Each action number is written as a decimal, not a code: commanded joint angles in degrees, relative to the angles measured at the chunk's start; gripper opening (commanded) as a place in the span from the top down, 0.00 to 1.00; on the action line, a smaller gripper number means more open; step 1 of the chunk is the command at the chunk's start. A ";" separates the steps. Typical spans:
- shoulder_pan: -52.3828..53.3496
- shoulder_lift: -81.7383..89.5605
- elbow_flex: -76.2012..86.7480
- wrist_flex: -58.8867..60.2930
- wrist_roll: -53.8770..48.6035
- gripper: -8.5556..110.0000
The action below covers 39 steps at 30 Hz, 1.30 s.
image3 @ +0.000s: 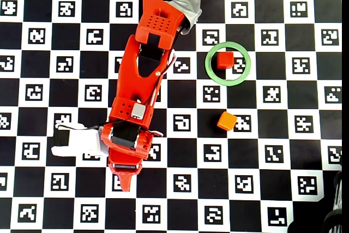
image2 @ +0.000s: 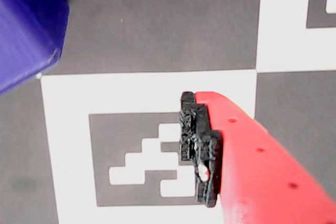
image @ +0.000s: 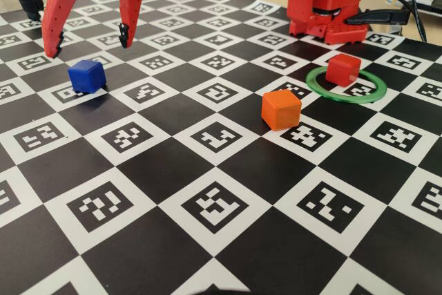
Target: Grab the red cube then put it in the green circle then put the blue cube on top and finally the orange cube on top
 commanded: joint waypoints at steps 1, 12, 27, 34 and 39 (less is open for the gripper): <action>1.23 2.20 -4.83 -1.85 0.00 0.52; 2.37 -0.53 -5.98 -7.03 0.97 0.52; 2.55 -3.16 -7.12 -10.28 -0.09 0.52; 2.72 -3.16 -7.56 -10.46 -1.05 0.52; 2.72 -3.25 -7.73 -10.55 -2.02 0.52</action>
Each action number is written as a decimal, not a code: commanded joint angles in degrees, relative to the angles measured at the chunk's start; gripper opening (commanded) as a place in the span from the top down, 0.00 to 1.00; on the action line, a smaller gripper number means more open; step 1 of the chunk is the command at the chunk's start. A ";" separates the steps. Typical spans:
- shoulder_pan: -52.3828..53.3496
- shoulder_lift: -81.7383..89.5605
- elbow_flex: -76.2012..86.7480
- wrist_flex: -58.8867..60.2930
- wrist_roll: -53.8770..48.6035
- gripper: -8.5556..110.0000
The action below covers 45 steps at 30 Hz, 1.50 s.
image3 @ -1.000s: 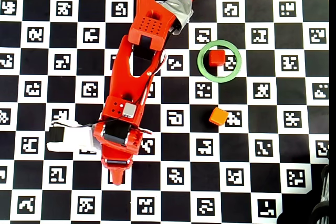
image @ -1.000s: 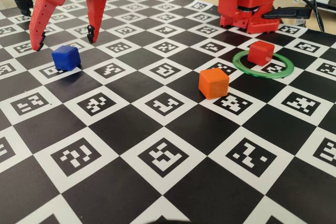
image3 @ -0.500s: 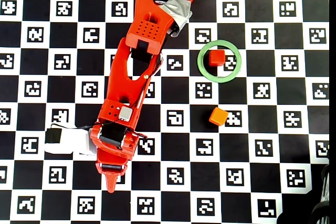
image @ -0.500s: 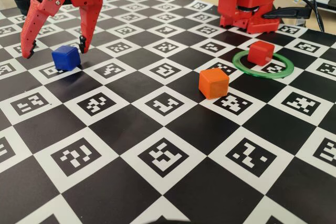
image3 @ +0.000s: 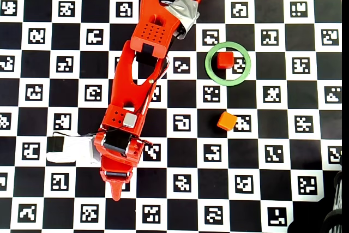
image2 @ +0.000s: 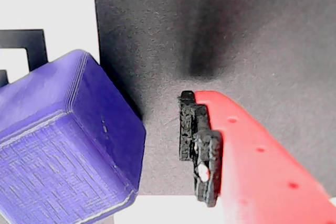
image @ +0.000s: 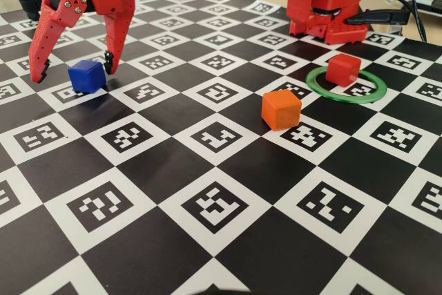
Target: Grab the red cube then put it in the green circle then put the blue cube on top and finally the orange cube on top
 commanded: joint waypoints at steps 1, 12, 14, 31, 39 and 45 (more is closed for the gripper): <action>0.97 2.90 -6.33 -0.88 -0.79 0.52; 0.88 2.46 -5.71 -3.25 -5.27 0.52; 0.88 2.37 -5.54 -3.69 -6.50 0.52; 0.79 2.37 -5.36 -4.39 -18.63 0.52; 0.35 2.37 -5.36 -4.04 -23.29 0.52; 0.18 2.46 -5.27 -3.69 -26.81 0.52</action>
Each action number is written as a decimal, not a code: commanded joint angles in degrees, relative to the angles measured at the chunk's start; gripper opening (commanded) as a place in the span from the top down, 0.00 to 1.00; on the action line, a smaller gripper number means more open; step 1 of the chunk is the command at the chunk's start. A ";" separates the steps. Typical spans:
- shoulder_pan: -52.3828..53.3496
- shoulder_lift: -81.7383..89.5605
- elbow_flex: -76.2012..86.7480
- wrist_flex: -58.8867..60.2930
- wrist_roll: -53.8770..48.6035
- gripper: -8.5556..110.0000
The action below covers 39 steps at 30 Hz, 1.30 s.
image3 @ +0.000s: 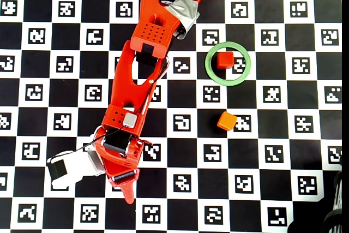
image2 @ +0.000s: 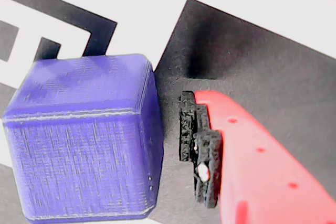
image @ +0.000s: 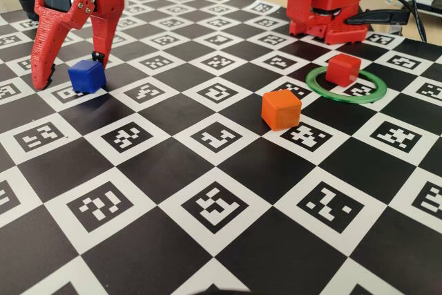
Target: Grab the red cube then put it in the green circle then put the blue cube on top and finally the orange cube on top
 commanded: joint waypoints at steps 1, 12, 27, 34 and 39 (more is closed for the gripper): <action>0.09 2.46 -5.19 0.00 -2.37 0.52; -0.44 2.55 -5.36 1.05 -5.63 0.52; -1.49 2.72 -5.10 1.93 -3.96 0.86; -2.37 3.78 -3.87 2.72 -3.96 0.91; -2.81 5.62 -4.13 3.96 -2.37 0.91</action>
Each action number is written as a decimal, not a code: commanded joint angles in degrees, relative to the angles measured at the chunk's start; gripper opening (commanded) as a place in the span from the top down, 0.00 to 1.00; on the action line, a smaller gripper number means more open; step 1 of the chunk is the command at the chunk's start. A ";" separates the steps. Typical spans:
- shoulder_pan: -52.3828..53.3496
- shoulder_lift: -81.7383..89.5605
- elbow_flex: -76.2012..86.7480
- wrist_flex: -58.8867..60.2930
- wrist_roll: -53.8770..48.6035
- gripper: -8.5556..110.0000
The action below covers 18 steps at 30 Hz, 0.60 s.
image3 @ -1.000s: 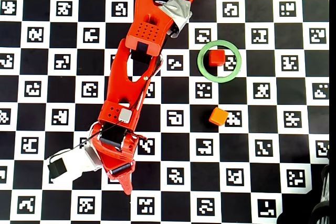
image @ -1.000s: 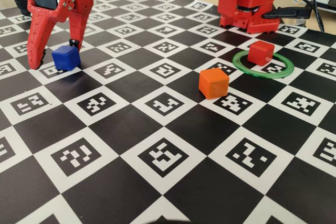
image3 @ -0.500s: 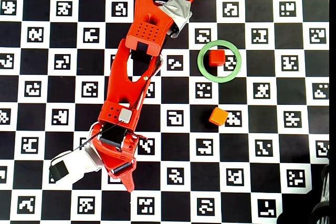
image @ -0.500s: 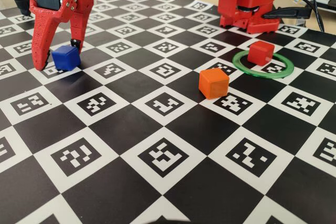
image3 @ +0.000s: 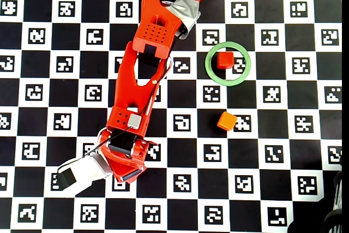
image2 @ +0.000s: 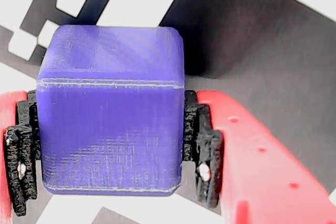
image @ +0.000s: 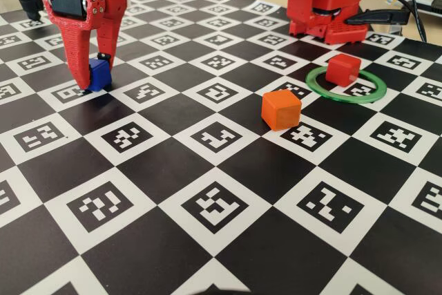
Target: Grab the red cube then put it in the green circle then put the blue cube on top and finally the orange cube on top
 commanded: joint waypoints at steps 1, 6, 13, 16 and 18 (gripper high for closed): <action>-1.14 6.42 -3.96 0.97 1.49 0.91; -2.02 18.11 7.29 -0.35 4.75 0.91; -2.11 31.38 16.26 3.69 11.34 0.91; -1.58 35.42 17.49 7.12 14.59 0.92; -1.32 38.32 18.90 9.23 16.87 0.92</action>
